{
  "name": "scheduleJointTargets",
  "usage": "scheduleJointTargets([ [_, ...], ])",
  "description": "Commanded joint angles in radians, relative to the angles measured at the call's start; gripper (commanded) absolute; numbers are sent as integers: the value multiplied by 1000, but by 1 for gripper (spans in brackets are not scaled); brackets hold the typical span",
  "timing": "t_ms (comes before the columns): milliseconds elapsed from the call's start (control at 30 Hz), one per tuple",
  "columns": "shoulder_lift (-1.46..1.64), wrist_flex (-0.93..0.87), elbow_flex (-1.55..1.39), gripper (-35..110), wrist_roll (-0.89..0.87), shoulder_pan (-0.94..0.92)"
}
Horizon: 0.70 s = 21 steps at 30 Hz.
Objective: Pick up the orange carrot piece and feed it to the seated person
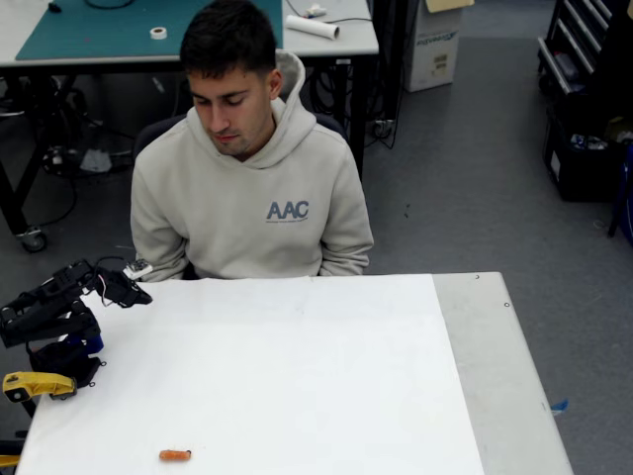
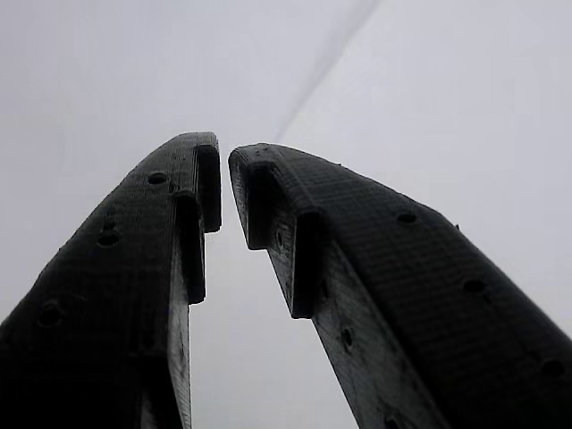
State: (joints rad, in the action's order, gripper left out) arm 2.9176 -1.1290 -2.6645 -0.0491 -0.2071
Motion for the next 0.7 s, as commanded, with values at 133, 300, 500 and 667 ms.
scheduleJointTargets([
  [133,-431,107,296,-2,2,-232],
  [300,-657,181,399,-2,3,-394],
  [500,-850,258,492,-2,3,-560],
  [667,-945,311,561,-2,5,-686],
])
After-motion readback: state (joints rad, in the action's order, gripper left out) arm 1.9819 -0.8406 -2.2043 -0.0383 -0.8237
